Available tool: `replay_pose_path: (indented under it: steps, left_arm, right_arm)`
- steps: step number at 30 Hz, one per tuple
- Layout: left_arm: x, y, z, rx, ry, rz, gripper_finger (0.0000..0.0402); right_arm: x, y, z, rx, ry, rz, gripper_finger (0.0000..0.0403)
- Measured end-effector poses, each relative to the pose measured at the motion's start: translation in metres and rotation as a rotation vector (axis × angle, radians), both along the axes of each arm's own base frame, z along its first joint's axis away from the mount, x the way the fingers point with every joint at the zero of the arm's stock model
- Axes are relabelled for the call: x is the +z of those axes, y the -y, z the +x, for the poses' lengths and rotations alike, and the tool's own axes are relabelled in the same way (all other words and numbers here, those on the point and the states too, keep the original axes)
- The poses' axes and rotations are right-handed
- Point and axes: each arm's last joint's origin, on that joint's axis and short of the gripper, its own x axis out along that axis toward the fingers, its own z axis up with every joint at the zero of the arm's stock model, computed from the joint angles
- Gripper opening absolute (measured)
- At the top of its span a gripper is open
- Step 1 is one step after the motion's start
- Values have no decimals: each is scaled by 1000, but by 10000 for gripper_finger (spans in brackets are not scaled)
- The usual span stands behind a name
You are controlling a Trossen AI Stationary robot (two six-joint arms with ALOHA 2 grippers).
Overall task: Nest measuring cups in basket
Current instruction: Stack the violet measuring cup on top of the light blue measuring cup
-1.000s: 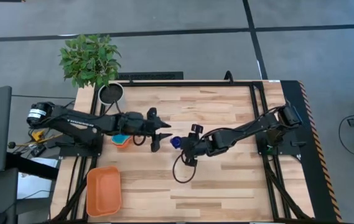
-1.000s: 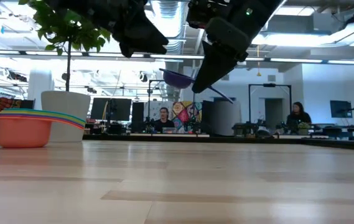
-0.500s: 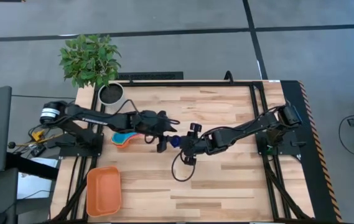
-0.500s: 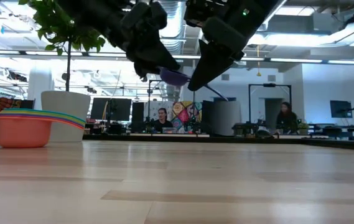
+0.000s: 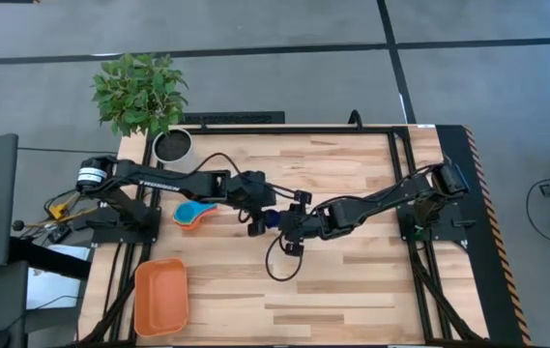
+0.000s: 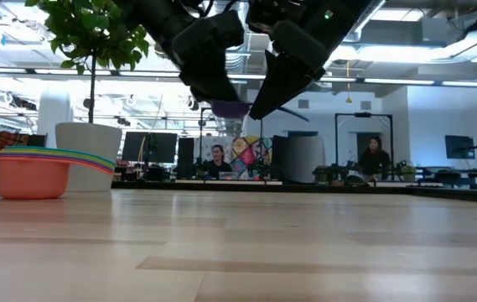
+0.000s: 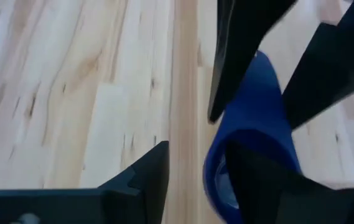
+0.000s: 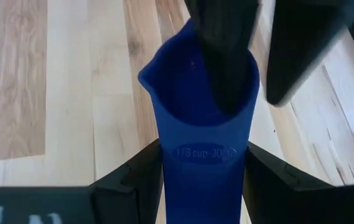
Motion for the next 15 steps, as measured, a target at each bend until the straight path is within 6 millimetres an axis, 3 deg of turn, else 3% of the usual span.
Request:
replay_pose_path:
  steps: [8,15]
  left_arm:
    - [-2,1,0,-19,-31,0,15]
    - [-3,1,-2,-6,-55,-7,11]
  right_arm:
    - [2,0,1,3,14,1,194]
    - [2,-1,2,-10,27,17,209]
